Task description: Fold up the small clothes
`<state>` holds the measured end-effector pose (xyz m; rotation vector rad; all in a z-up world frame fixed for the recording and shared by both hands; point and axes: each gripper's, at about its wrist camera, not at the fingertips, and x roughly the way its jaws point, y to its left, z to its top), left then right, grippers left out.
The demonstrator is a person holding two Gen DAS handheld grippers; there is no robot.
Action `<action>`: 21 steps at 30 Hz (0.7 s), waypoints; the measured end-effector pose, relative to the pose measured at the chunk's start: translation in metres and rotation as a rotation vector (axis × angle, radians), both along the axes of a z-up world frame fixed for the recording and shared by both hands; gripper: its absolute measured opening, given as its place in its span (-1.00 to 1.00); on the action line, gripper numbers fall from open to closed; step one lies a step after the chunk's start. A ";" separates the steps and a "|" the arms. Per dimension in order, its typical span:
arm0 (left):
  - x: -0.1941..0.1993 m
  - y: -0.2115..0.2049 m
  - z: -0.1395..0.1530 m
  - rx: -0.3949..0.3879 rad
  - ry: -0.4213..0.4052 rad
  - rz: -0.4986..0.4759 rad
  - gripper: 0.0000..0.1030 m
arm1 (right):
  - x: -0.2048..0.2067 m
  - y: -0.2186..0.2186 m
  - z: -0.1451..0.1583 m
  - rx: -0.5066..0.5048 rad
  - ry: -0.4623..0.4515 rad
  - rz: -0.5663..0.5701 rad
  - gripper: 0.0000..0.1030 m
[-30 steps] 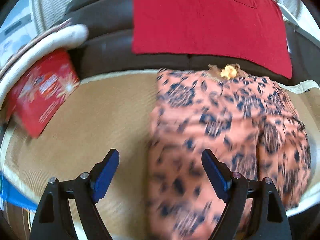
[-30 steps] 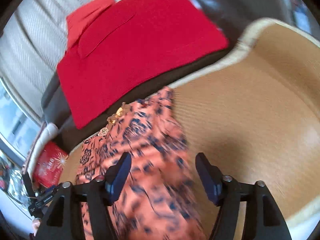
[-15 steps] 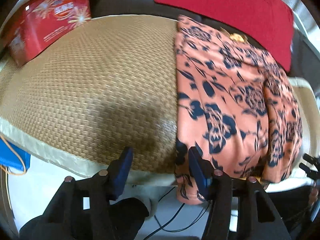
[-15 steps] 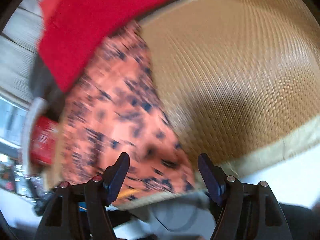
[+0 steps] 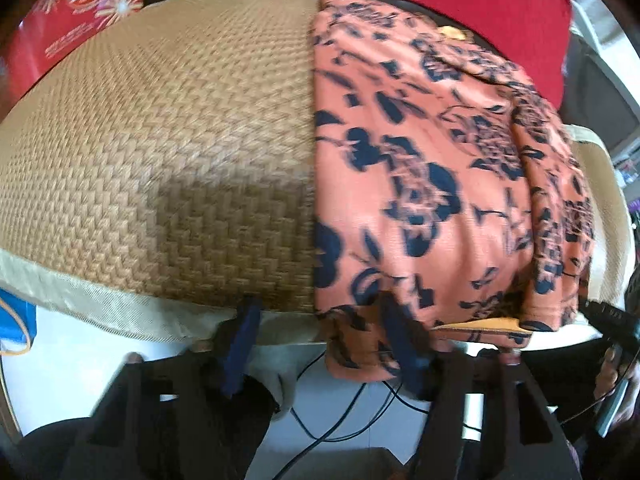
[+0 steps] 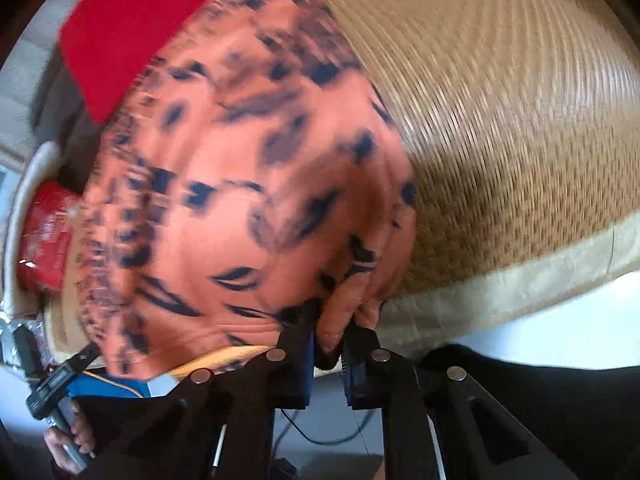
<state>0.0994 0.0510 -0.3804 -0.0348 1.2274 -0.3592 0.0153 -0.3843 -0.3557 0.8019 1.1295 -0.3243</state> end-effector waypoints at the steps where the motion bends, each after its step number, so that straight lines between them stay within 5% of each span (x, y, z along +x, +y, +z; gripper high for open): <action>1: -0.002 -0.006 0.001 -0.009 0.004 -0.019 -0.22 | 0.000 0.001 0.009 -0.007 -0.037 0.005 -0.80; 4: -0.008 -0.023 0.005 -0.044 0.002 -0.058 -0.05 | -0.003 0.004 0.030 -0.017 -0.122 0.022 -0.80; 7: -0.009 -0.040 0.005 -0.048 -0.005 -0.071 0.66 | -0.010 -0.002 0.032 0.003 -0.145 0.006 -0.80; 11: 0.003 -0.063 -0.013 0.036 0.011 -0.057 0.66 | -0.023 -0.019 0.024 0.062 -0.142 -0.041 -0.80; 12: 0.004 -0.066 -0.017 0.038 0.023 -0.055 0.28 | -0.023 -0.019 0.022 0.065 -0.144 -0.042 -0.80; 13: 0.005 -0.067 -0.024 0.041 0.055 -0.063 -0.34 | -0.026 -0.019 0.019 0.065 -0.151 -0.041 -0.80; 15: 0.005 -0.073 -0.030 0.039 0.062 -0.082 -0.80 | -0.036 -0.018 0.029 0.068 -0.175 -0.036 -0.80; 21: 0.006 -0.063 0.003 -0.103 -0.005 -0.069 -0.88 | -0.051 -0.030 0.052 0.080 -0.247 -0.050 -0.80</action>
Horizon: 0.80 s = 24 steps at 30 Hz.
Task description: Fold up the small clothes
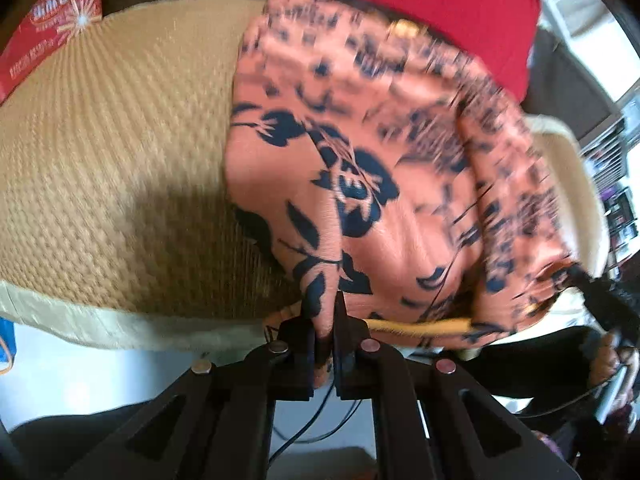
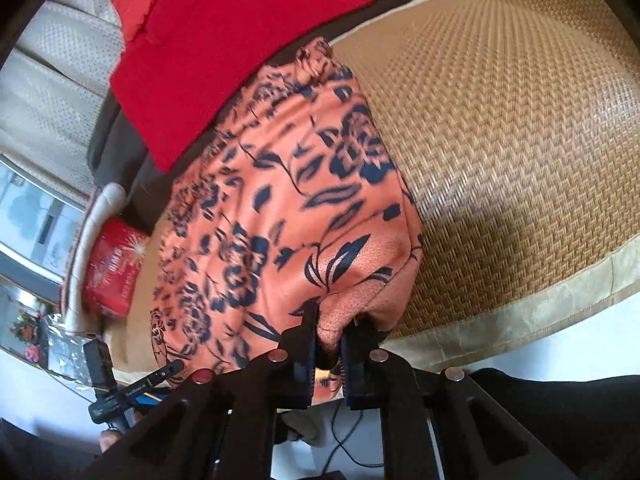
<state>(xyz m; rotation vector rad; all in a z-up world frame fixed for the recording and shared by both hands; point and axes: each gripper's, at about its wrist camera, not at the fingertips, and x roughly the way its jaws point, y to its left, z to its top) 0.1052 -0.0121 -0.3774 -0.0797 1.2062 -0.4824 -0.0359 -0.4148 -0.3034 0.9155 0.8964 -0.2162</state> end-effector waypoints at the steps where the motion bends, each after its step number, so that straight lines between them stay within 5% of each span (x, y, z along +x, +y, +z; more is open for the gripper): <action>1: 0.003 0.001 0.011 -0.028 -0.017 0.000 -0.88 | -0.001 -0.001 0.006 -0.002 -0.013 -0.001 -0.80; 7: 0.043 0.008 0.076 -0.165 -0.093 -0.016 -0.89 | 0.014 -0.011 0.054 -0.038 -0.104 0.008 -0.80; 15: 0.128 0.004 0.150 -0.217 -0.173 -0.021 -0.89 | 0.100 -0.048 0.127 -0.118 -0.216 -0.009 -0.80; 20: 0.227 -0.010 0.151 -0.209 -0.175 0.059 -0.88 | 0.184 -0.112 0.131 -0.134 -0.225 -0.113 -0.80; 24: 0.304 -0.034 0.103 -0.156 -0.110 0.123 -0.87 | 0.255 -0.155 0.087 -0.057 -0.165 -0.161 -0.76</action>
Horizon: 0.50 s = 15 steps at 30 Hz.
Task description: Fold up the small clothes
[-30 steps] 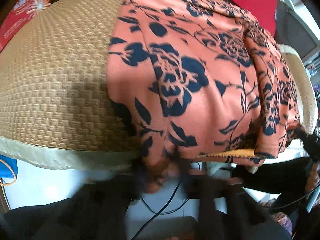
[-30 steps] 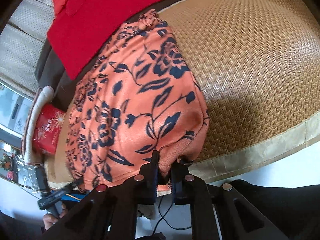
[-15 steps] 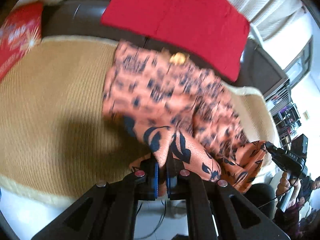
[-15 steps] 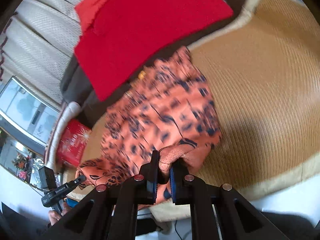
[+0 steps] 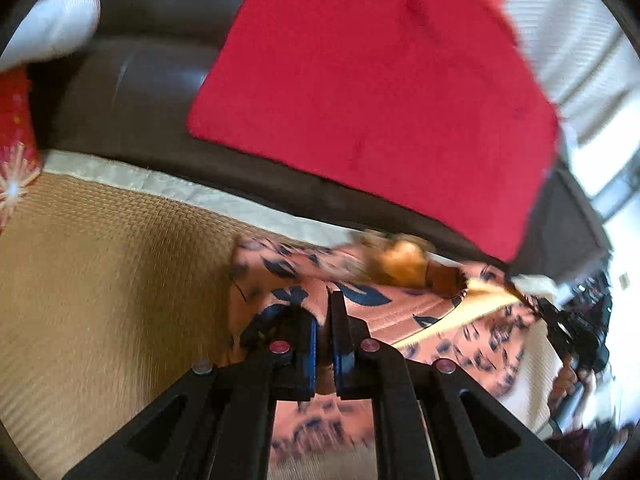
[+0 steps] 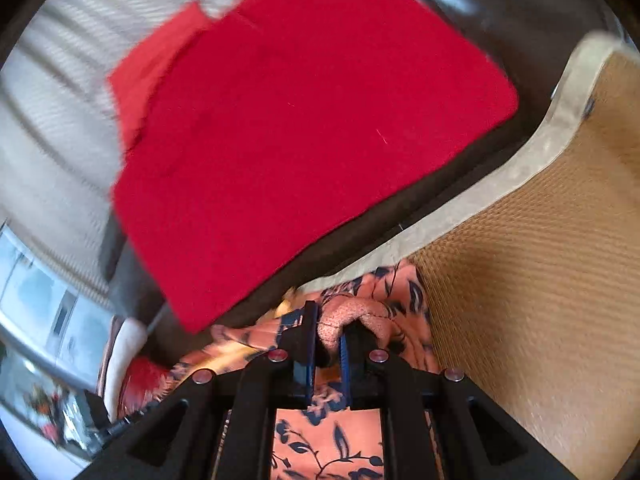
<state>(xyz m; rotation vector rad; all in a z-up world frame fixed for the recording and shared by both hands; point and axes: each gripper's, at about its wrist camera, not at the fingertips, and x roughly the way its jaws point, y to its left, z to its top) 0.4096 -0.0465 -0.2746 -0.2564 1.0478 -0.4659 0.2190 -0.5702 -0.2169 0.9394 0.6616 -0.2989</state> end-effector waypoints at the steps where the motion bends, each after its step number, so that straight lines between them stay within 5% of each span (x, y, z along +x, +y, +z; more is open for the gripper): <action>1: 0.012 -0.005 -0.013 0.025 0.008 0.006 -0.84 | 0.018 -0.008 -0.019 0.031 0.021 -0.007 -0.72; 5: 0.045 -0.008 -0.064 0.033 0.077 0.044 -0.82 | 0.060 -0.029 -0.093 0.129 0.105 -0.079 -0.59; 9: 0.047 0.010 -0.072 -0.095 0.064 0.086 -0.81 | 0.060 -0.041 -0.116 0.169 0.055 -0.112 -0.62; 10: 0.047 0.018 -0.068 -0.151 0.062 0.107 -0.81 | 0.054 -0.043 -0.112 0.173 0.022 -0.135 -0.49; 12: 0.040 0.032 -0.053 -0.236 0.034 0.141 -0.80 | 0.036 -0.046 -0.095 0.152 -0.046 -0.181 0.16; 13: 0.035 0.037 -0.044 -0.266 0.011 0.155 -0.74 | 0.025 -0.046 -0.085 0.141 -0.085 -0.202 0.66; 15: 0.016 0.048 -0.018 -0.303 -0.082 0.201 -0.34 | 0.001 -0.036 -0.059 0.086 -0.172 -0.261 0.72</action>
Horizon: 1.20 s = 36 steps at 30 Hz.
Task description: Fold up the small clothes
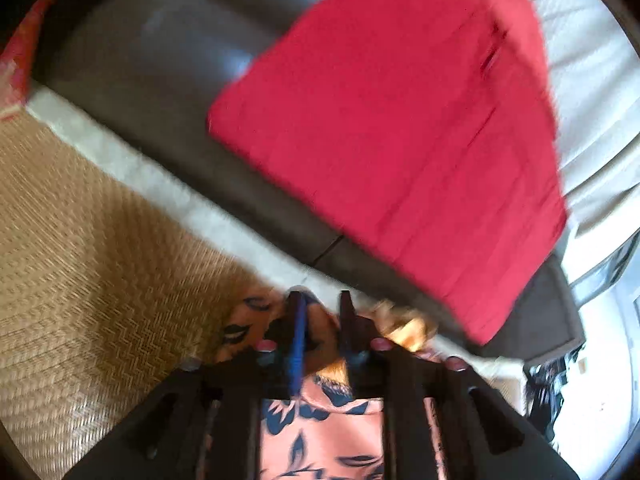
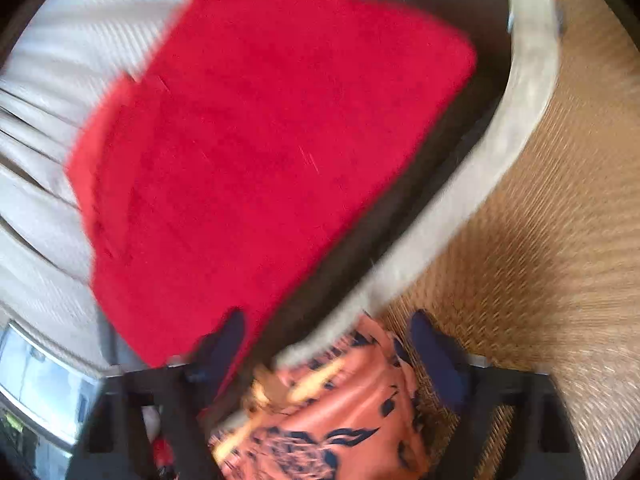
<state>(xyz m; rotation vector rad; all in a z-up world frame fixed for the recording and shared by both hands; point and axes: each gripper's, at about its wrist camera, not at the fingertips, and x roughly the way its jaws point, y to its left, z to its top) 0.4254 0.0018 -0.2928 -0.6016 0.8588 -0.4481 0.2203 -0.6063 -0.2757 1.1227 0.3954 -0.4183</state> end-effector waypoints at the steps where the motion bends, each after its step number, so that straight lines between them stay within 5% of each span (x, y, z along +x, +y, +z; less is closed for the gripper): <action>1: -0.009 0.004 0.010 0.002 -0.038 0.034 0.06 | -0.004 0.009 0.014 -0.036 -0.020 0.035 0.72; 2: -0.024 0.011 0.022 -0.006 -0.096 0.087 0.31 | -0.002 0.018 0.024 -0.056 -0.015 0.094 0.71; 5: -0.066 0.019 0.042 0.010 -0.157 0.157 0.38 | 0.015 0.074 0.047 -0.146 0.068 0.308 0.60; 7: -0.087 0.009 0.036 0.135 -0.097 0.140 0.38 | 0.031 0.115 0.048 -0.190 0.119 0.443 0.36; 10: -0.102 -0.004 0.003 0.220 0.028 0.085 0.37 | 0.068 0.191 0.032 -0.261 0.232 0.683 -0.38; 12: -0.097 -0.015 -0.024 0.297 0.146 0.024 0.35 | 0.099 0.236 0.015 -0.326 0.339 0.806 -0.39; 14: -0.094 -0.018 -0.037 0.318 0.165 0.003 0.35 | 0.130 0.268 -0.003 -0.366 0.399 0.862 -0.39; 18: -0.079 -0.022 -0.045 0.441 0.165 0.005 0.35 | 0.197 0.272 -0.029 -0.434 0.488 0.800 -0.43; 21: -0.069 -0.020 -0.042 0.403 0.173 -0.001 0.35 | 0.221 0.239 -0.020 -0.387 0.380 0.611 -0.43; 23: -0.070 -0.019 -0.036 0.432 0.138 0.015 0.35 | 0.205 0.212 -0.001 -0.328 0.241 0.438 -0.33; 25: -0.069 -0.023 -0.028 0.437 0.105 0.009 0.35 | 0.186 0.200 0.009 -0.297 0.209 0.402 -0.35; 29: -0.079 -0.041 -0.023 0.456 0.080 -0.044 0.35 | 0.131 0.205 0.028 -0.404 0.305 0.451 -0.35; 33: -0.076 -0.059 -0.044 0.646 0.104 -0.053 0.37 | 0.045 0.182 0.034 -0.500 0.426 0.351 -0.35; 34: -0.076 -0.066 -0.055 0.700 0.132 -0.044 0.37 | 0.035 0.175 0.028 -0.498 0.459 0.314 -0.35; 36: -0.078 -0.061 -0.060 0.691 0.151 -0.020 0.38 | 0.019 0.154 -0.001 -0.395 0.549 0.275 -0.36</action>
